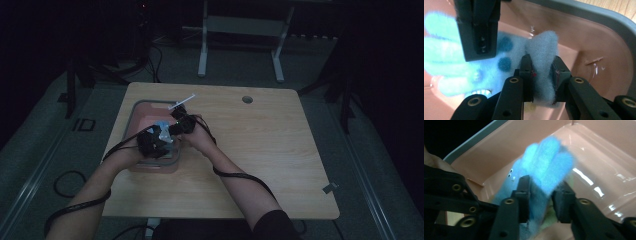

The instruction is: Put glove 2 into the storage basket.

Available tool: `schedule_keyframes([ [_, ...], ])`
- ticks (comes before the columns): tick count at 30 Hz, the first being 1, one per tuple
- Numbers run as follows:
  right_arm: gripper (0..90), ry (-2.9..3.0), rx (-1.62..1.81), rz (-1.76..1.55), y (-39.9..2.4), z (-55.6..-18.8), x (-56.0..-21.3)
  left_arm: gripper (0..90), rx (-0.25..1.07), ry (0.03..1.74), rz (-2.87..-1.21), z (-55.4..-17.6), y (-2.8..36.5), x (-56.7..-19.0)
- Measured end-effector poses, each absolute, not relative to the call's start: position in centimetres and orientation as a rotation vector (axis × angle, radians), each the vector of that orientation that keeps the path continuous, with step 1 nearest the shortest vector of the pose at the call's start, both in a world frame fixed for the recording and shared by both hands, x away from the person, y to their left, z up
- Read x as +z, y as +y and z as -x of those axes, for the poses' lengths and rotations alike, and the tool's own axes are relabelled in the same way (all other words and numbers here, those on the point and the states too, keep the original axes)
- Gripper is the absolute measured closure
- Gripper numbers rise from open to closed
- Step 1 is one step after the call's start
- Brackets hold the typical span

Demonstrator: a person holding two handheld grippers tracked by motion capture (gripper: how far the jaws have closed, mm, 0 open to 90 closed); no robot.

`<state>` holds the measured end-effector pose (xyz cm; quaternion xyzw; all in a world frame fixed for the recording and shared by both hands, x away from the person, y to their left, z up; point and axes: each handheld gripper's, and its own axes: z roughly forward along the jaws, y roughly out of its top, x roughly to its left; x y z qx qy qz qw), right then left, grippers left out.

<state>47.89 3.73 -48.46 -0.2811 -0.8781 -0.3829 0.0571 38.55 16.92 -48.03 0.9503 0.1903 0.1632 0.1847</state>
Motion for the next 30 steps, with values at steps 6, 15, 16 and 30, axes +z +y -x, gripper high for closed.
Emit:
schedule_keyframes([
  [6, 54.8, -2.672, -1.202, 0.852, 2.5, -47.9, -47.4, 61.8, 0.42, 0.59, -2.664, -38.8, 16.9, -48.0],
  [15, 36.2, -2.664, -1.27, 0.814, 0.7, -47.0, -45.7, 13.0, 0.443, 0.723, -2.5, -38.1, 17.3, -45.9],
  [16, 34.2, -2.659, -1.275, 0.81, 0.4, -46.9, -45.5, 10.9, 0.443, 0.723, -2.5, -38.1, 17.3, -45.9],
  [30, 19.1, -2.691, -1.269, 0.734, -2.1, -46.1, -45.3, 1.9, 0.395, 0.696, -2.384, -37.1, 15.7, -44.8],
])
